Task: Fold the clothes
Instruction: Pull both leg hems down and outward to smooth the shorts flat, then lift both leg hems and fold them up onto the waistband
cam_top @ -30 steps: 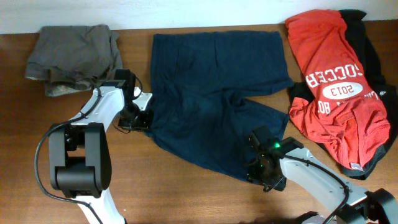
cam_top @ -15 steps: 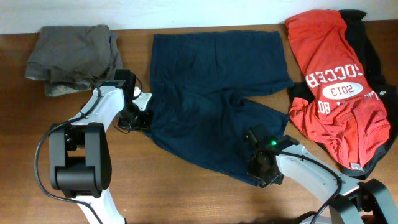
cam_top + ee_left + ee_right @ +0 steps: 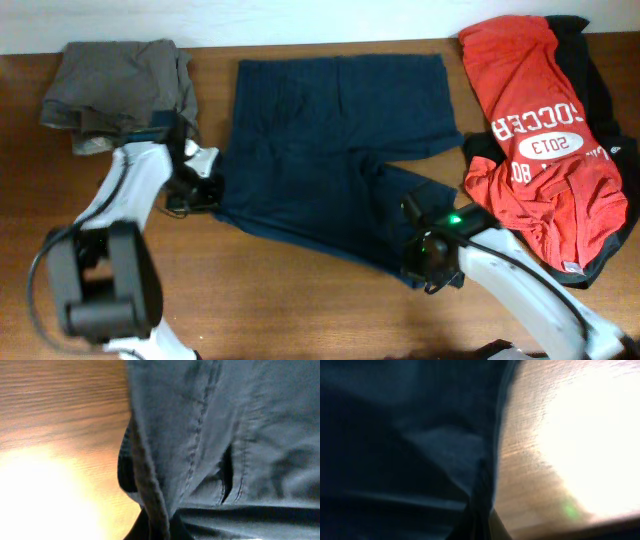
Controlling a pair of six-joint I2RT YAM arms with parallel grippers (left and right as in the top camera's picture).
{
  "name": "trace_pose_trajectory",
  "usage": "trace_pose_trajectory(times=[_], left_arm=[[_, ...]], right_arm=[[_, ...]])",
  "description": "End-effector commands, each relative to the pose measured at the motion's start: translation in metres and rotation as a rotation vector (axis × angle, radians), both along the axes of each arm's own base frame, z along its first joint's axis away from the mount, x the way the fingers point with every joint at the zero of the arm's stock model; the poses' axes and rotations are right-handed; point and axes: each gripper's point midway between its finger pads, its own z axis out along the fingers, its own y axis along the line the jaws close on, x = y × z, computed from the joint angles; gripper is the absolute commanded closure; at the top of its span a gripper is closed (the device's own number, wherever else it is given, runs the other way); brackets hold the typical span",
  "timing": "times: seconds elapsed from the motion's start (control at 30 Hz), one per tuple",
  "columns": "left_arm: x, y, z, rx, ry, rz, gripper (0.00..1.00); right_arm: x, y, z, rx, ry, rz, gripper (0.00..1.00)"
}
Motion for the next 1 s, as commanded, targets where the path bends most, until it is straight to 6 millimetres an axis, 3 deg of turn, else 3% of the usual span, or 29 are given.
trace_pose_trajectory(times=[0.0, 0.2, 0.43, 0.6, 0.8, 0.97], left_arm=[[0.002, 0.019, 0.049, 0.034, -0.136, 0.062, 0.99], [-0.012, 0.016, 0.089, 0.039, -0.218, 0.058, 0.99], [-0.031, 0.014, 0.126, 0.041, -0.293, 0.087, 0.99], [-0.056, 0.012, 0.152, 0.044, -0.341, 0.088, 0.99], [-0.075, 0.01, 0.182, 0.048, -0.442, 0.096, 0.99], [-0.076, 0.01, 0.189, 0.05, -0.482, 0.096, 0.99]], right_arm=[[0.016, -0.017, 0.042, -0.083, -0.152, 0.005, 0.96], [0.014, -0.027, 0.089, -0.08, -0.275, -0.009, 0.96], [0.001, -0.039, 0.125, -0.066, -0.38, -0.024, 0.96], [-0.011, -0.044, 0.151, -0.038, -0.46, -0.015, 0.96], [-0.016, -0.048, 0.165, -0.025, -0.517, -0.002, 0.96], [0.006, -0.043, 0.168, -0.05, -0.555, 0.039, 0.96]])
